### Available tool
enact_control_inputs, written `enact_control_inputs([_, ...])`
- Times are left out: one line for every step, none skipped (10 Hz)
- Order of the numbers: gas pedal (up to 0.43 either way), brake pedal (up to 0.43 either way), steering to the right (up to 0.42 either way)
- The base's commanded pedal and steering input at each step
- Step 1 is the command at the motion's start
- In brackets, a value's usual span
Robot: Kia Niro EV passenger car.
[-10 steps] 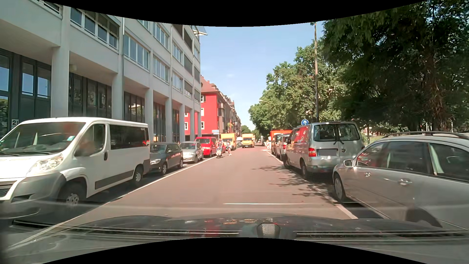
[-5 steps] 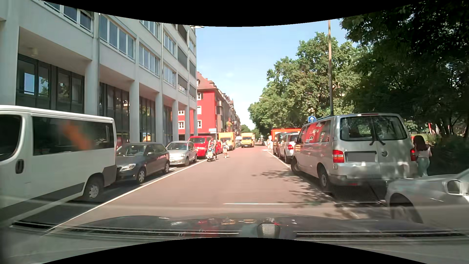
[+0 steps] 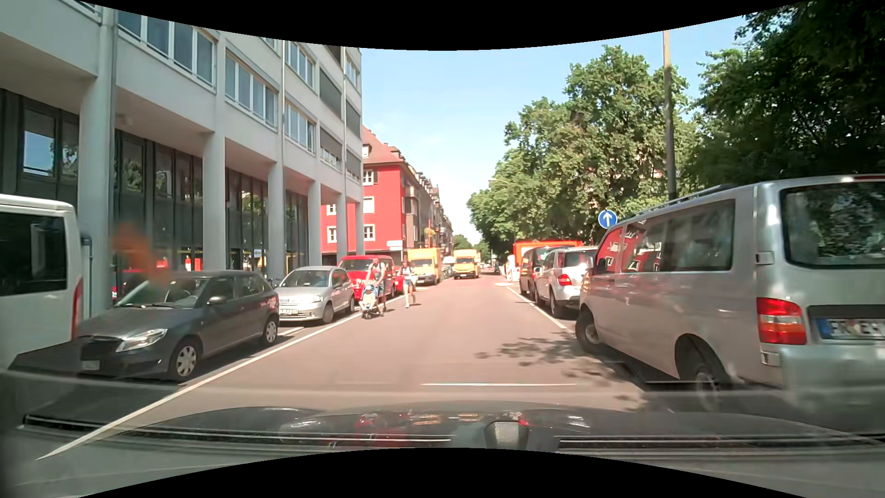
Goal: Follow the waypoints while adhering to traffic rules and regulations
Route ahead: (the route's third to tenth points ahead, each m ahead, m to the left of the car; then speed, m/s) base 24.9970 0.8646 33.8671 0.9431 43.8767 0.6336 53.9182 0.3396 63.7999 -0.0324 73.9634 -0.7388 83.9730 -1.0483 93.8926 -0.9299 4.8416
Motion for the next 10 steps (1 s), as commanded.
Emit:
enact_control_inputs([0.059, 0.000, 0.001])
enact_control_inputs([0.059, 0.000, 0.002])
enact_control_inputs([0.059, 0.000, 0.002])
enact_control_inputs([0.059, 0.000, 0.002])
enact_control_inputs([0.059, 0.000, 0.002])
enact_control_inputs([0.047, 0.000, 0.003])
enact_control_inputs([0.047, 0.000, 0.003])
enact_control_inputs([0.047, 0.000, 0.005])
enact_control_inputs([0.047, 0.000, 0.008])
enact_control_inputs([0.047, 0.000, 0.008])
